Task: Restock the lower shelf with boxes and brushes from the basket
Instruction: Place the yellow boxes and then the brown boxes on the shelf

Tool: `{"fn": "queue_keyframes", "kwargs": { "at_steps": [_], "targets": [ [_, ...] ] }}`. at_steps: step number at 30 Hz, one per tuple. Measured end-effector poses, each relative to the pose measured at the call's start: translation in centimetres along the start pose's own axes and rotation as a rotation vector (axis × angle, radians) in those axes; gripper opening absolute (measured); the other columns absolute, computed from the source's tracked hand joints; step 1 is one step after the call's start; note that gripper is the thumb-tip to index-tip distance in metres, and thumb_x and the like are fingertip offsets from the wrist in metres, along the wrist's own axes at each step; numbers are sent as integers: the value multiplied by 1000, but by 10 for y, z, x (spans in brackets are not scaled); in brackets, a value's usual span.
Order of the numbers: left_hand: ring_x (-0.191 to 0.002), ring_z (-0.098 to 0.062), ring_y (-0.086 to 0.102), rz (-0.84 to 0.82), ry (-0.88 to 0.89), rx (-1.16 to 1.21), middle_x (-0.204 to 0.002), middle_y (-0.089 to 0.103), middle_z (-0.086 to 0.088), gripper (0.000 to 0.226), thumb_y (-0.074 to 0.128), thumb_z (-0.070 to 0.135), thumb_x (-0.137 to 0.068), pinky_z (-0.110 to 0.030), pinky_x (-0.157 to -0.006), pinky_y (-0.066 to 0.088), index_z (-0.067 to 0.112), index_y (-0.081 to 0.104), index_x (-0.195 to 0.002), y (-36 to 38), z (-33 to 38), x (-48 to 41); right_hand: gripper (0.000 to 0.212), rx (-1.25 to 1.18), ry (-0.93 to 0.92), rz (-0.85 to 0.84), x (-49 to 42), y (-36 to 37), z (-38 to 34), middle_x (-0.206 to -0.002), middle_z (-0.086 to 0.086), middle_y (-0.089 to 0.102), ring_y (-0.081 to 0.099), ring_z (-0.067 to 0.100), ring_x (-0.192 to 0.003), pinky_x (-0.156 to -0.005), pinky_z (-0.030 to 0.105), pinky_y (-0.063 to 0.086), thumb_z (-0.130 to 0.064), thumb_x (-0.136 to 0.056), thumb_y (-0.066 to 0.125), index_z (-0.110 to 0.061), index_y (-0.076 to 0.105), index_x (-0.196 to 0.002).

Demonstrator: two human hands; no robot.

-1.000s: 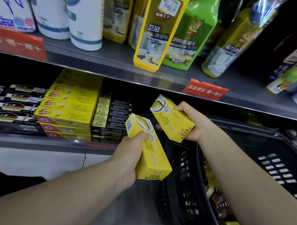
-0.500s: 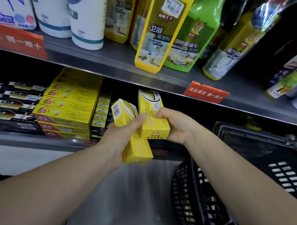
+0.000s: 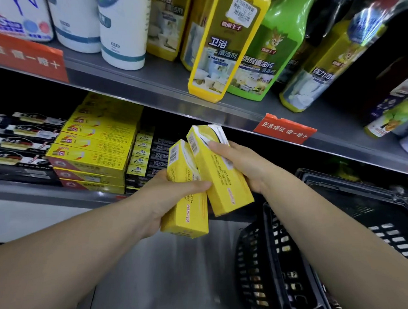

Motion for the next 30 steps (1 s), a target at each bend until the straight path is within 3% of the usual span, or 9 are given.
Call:
{"fn": "queue_keyframes", "kwargs": {
  "at_steps": [5,10,14,17,19,21,24,27,30],
  "targets": [
    [-72,-25,64,176,-29,-1,-90,66,-9,36,72,25,-78,-30,-52,51,21,51,-106,-17,-2,-3,63,248,-10,64,-20,-12,5,-108,-1,69,68,17,-93,-85,37,54,-36,-75,75,-27,43,-128],
    [-86,-31,61,291,44,1,-95,62,-9,26,62,25,-85,-42,-73,53,25,47,-106,-34,7,-9,44,557,-67,294,-43,-50,2,-110,-2,62,59,11,-85,-70,27,49,-28,-76,72,-22,46,-111],
    [-77,-22,57,358,101,-61,-87,60,-3,26,62,22,-86,-33,-66,46,24,48,-108,-48,15,-14,64,852,-6,358,-68,-69,7,-109,-1,50,50,18,-95,-77,26,40,-32,-74,73,-14,45,-128],
    [-72,-18,55,417,133,-119,-82,59,-2,24,62,20,-86,-26,-57,40,23,49,-105,-58,20,-16,63,615,-8,244,-88,-64,26,-116,0,55,57,17,-99,-86,31,50,-24,-74,76,-14,46,-127],
    [-70,-16,54,444,143,-146,-81,59,-1,23,63,20,-85,-25,-54,37,23,50,-103,-63,22,-17,56,799,10,121,-101,-61,44,-115,0,59,59,18,-102,-92,34,49,-28,-72,77,-14,53,-121],
    [-66,-13,53,462,144,-161,-78,58,1,23,64,20,-85,-22,-50,34,24,50,-103,-67,22,-18,32,1054,28,58,-109,-65,55,-97,1,64,61,17,-85,-74,28,50,-34,-68,77,-22,58,-91],
    [-61,-9,52,485,142,-187,-74,57,4,25,66,21,-84,-20,-47,34,23,50,-102,-71,21,-20,35,1193,82,26,-116,-78,63,-78,-3,60,56,15,-67,-55,23,41,-36,-59,79,-24,49,-70],
    [-64,-11,57,506,129,-181,-76,60,3,25,71,20,-79,-21,-49,38,19,50,-93,-72,20,-23,37,1375,115,-106,-119,-83,78,-83,-6,55,54,15,-74,-60,22,38,-29,-60,82,-27,48,-73],
    [-63,-10,58,502,111,-210,-75,61,4,30,74,24,-76,-20,-47,39,18,52,-96,-71,19,-27,39,1422,105,-212,-120,-73,91,-92,-6,56,55,16,-82,-64,23,42,-30,-66,79,-25,56,-97]
  ]
}}
Point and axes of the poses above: each hand's wrist, its own x-axis away from the middle knuckle, its own y-axis out of the palm, z = x × y, the point moved 6 cm from there along -x, towards the middle knuckle
